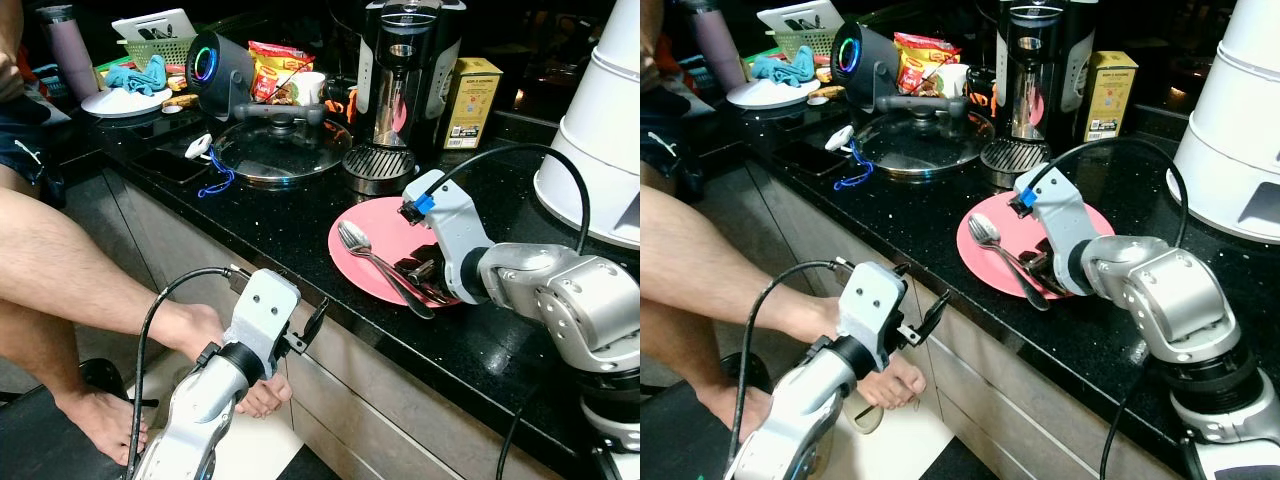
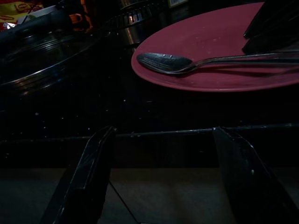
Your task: Kitchen organization
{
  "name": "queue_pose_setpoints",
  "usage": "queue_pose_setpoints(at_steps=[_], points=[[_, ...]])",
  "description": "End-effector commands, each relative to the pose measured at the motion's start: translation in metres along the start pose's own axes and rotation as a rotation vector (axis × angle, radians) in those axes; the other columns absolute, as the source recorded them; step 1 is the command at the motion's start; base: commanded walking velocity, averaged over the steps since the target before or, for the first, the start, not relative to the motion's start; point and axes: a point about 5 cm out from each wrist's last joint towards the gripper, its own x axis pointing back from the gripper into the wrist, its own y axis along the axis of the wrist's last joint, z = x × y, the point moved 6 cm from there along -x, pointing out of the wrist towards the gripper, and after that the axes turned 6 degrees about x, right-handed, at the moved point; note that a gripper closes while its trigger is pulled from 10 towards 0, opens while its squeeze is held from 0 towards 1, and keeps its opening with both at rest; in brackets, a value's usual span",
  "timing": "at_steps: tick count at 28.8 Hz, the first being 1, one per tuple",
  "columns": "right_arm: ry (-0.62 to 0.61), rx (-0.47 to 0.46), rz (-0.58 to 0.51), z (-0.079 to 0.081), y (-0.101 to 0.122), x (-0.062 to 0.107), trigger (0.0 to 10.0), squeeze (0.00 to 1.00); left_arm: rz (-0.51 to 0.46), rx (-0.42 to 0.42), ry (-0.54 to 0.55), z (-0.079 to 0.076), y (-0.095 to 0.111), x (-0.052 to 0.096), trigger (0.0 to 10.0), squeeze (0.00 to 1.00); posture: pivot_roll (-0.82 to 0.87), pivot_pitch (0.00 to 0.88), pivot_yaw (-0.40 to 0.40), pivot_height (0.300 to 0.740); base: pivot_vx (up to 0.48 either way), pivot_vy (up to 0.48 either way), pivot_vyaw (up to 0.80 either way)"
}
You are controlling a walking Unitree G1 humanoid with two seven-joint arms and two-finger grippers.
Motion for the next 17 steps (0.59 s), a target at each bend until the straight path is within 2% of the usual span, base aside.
queue_pose_setpoints(at_steps=[1,9,17], points=[[0.045,-0.015,-0.014,0.0074,0.0027,0.0013,10.0,0.0,0.022,0.01,-0.006,-0.002,-0.006,0.001,10.0,0.0,-0.05,0.0,0.013,0.74,0.0,0.0,0.0],[0.076,-0.03,-0.037,0.0121,0.0073,0.002,10.0,0.0,0.022,0.012,-0.006,-0.0028,-0.0062,0.0011,10.0,0.0,-0.05,0.0,0.01,0.74,0.0,0.0,0.0],[0.063,-0.025,-0.009,0.0115,0.0014,0.0003,10.0,0.0,0.021,0.014,-0.003,-0.0021,-0.0057,0.0007,10.0,0.0,-0.05,0.0,0.01,0.74,0.0,0.0,0.0]])
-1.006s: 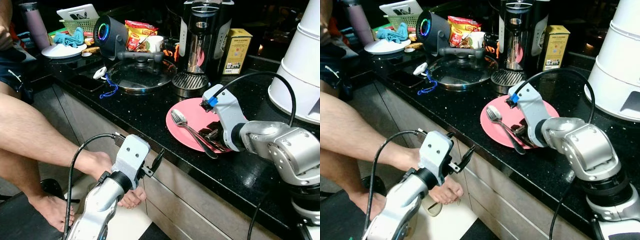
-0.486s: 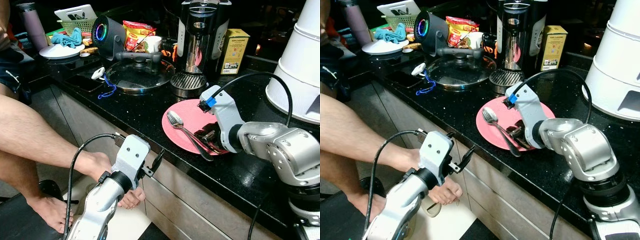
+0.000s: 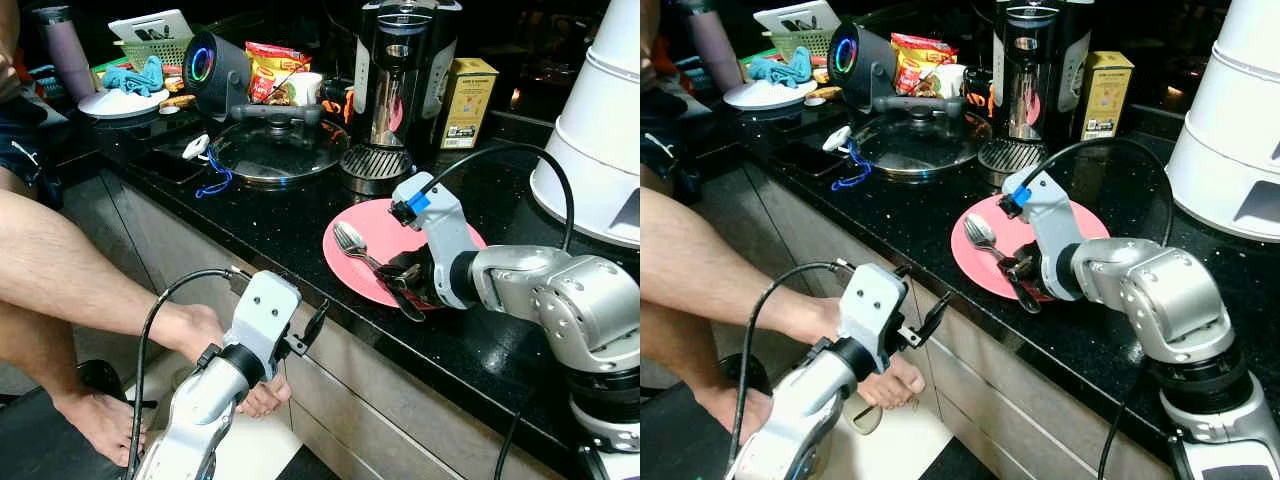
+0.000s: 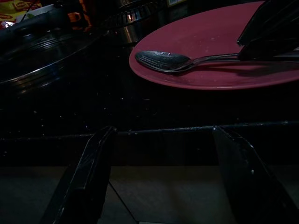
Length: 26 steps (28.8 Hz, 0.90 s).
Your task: Kitchen organization
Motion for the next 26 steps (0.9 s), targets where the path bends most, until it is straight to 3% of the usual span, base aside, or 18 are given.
queue_pose_setpoints(at_steps=[1,26], points=[[-0.004,0.0,0.011,0.0007,-0.0021,0.0005,10.0,0.0,0.017,0.011,-0.002,-0.0012,-0.0043,-0.0001,10.0,0.0,-0.05,0.0,0.01,0.74,0.0,0.0,0.0],[-0.044,-0.03,0.028,-0.007,-0.005,-0.0009,10.0,0.0,0.017,0.015,0.003,0.0002,-0.0038,0.0002,10.0,0.0,-0.05,0.0,0.014,0.74,0.0,0.0,0.0]])
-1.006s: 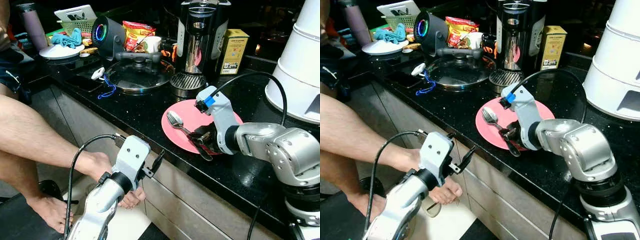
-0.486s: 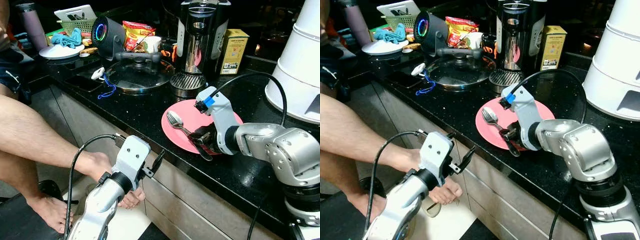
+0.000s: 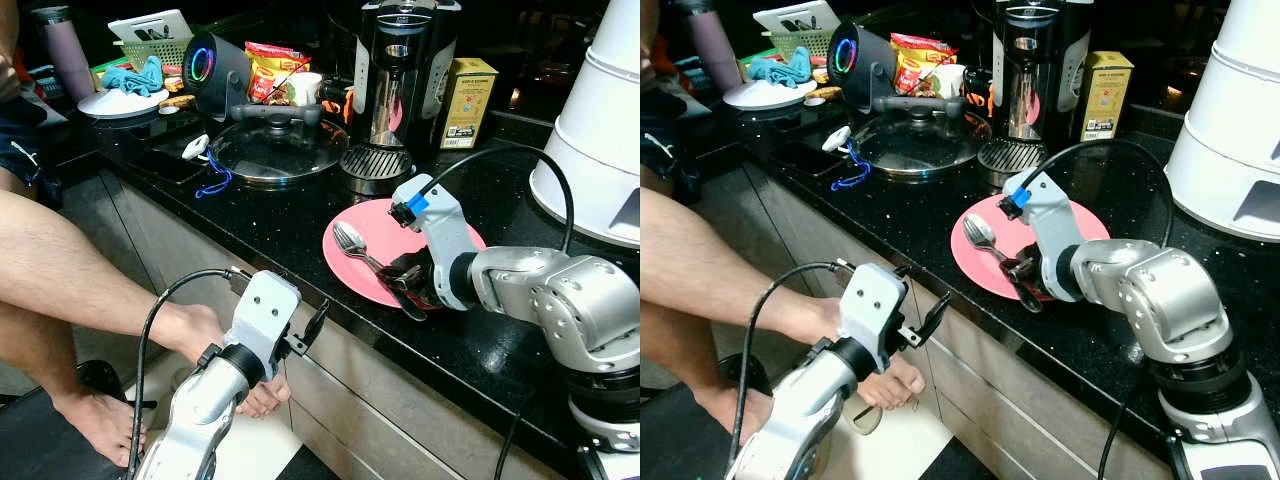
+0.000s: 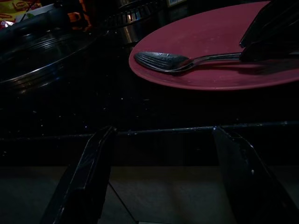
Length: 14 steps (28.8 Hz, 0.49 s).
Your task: Kitchen organization
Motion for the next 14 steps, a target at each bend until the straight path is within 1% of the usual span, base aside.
queue_pose_setpoints(at_steps=[1,10,14], points=[[-0.015,-0.018,0.006,-0.003,-0.001,0.0,10.0,0.0,0.016,0.013,0.002,0.0,-0.004,0.0,10.0,0.0,-0.05,0.0,0.014,0.74,0.0,0.0,0.0],[0.007,-0.025,-0.014,0.0,0.003,0.001,10.0,0.0,0.017,0.013,0.002,0.0,-0.004,0.0,10.0,0.0,-0.05,0.0,0.014,0.74,0.0,0.0,0.0],[0.048,-0.03,-0.041,0.007,0.009,0.003,10.0,0.0,0.017,0.013,0.002,0.0,-0.004,0.0,10.0,0.0,-0.05,0.0,0.014,0.74,0.0,0.0,0.0]])
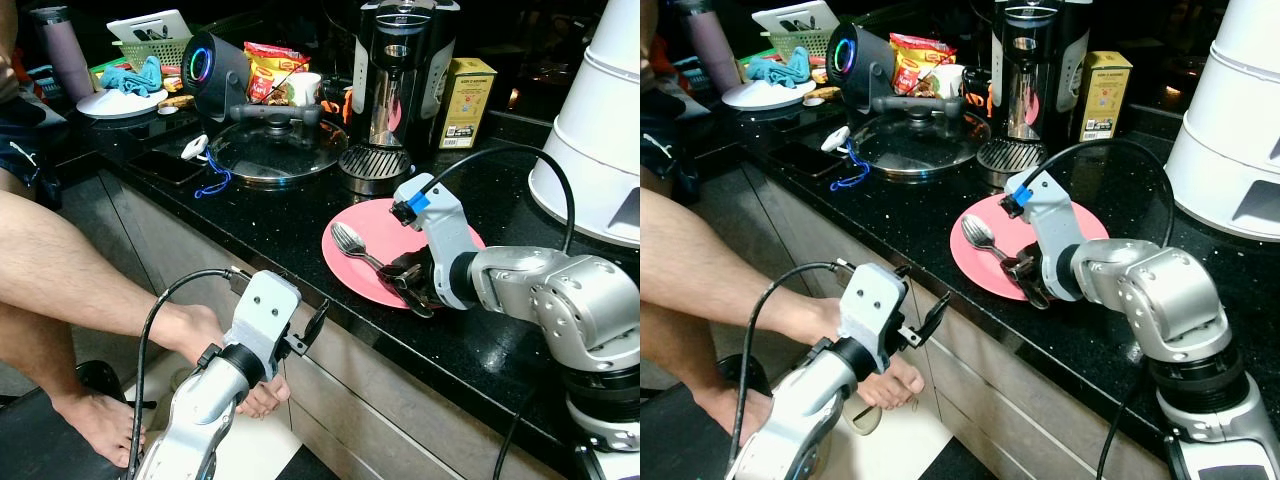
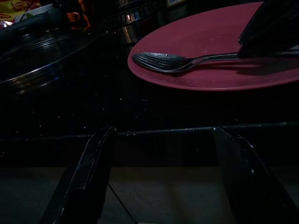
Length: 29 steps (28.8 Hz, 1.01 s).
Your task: Kitchen organization
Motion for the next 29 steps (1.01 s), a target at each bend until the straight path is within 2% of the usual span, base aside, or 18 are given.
queue_pose_setpoints(at_steps=[1,7,16,29], points=[[0.032,-0.001,-0.021,0.006,0.006,0.002,10.0,0.0,0.016,0.012,0.001,0.0,-0.004,0.0,10.0,0.0,-0.05,0.0,0.014,0.74,0.0,0.0,0.0],[0.033,-0.018,-0.038,0.006,0.009,0.002,10.0,0.0,0.015,0.013,0.001,0.0,-0.003,0.0,10.0,0.0,-0.05,0.0,0.013,0.74,0.0,0.0,0.0],[-0.019,-0.035,-0.035,-0.006,0.009,0.003,10.0,0.0,0.016,0.014,0.001,0.0,-0.004,0.0,10.0,0.0,-0.05,0.0,0.013,0.74,0.0,0.0,0.0],[-0.025,-0.011,-0.009,-0.008,0.003,0.004,10.0,0.0,0.017,0.01,-0.004,-0.001,-0.004,0.0,10.0,0.0,-0.05,0.0,0.013,0.74,0.0,0.0,0.0]])
